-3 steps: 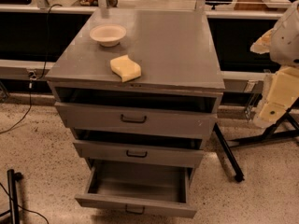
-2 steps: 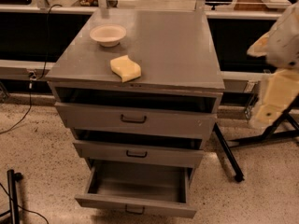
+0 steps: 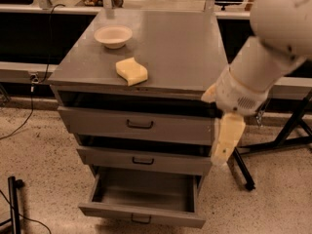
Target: Close bottom drawer
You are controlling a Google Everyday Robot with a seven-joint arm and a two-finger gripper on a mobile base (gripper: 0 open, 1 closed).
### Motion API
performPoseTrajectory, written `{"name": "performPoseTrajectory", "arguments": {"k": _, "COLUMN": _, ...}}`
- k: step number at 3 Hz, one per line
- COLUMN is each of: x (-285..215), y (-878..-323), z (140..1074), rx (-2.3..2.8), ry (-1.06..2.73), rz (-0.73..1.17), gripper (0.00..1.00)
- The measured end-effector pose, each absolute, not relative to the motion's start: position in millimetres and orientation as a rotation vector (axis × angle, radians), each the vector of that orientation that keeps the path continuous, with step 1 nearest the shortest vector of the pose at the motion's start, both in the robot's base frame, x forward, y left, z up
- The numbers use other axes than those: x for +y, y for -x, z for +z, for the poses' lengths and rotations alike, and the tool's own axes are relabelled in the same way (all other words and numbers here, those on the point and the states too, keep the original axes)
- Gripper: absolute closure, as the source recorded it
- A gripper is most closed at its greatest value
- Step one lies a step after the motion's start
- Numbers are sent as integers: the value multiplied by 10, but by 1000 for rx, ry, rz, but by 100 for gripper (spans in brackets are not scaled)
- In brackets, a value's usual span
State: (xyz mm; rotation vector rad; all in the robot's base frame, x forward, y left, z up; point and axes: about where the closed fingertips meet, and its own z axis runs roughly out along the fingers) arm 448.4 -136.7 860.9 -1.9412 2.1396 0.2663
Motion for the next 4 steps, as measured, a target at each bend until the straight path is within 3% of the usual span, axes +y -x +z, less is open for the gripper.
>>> {"name": "performPoseTrajectory", "arguments": {"k": 2, "x": -1178, "y": -4448, "z": 8135, "rx": 2140, "ry": 2007, "rz": 334, "gripper": 0}}
{"name": "performPoseTrajectory", "arguments": {"k": 4, "x": -1065, "y": -3944, "z": 7463, "rx": 2190, "ry": 1963, "rz": 290, "gripper": 0}}
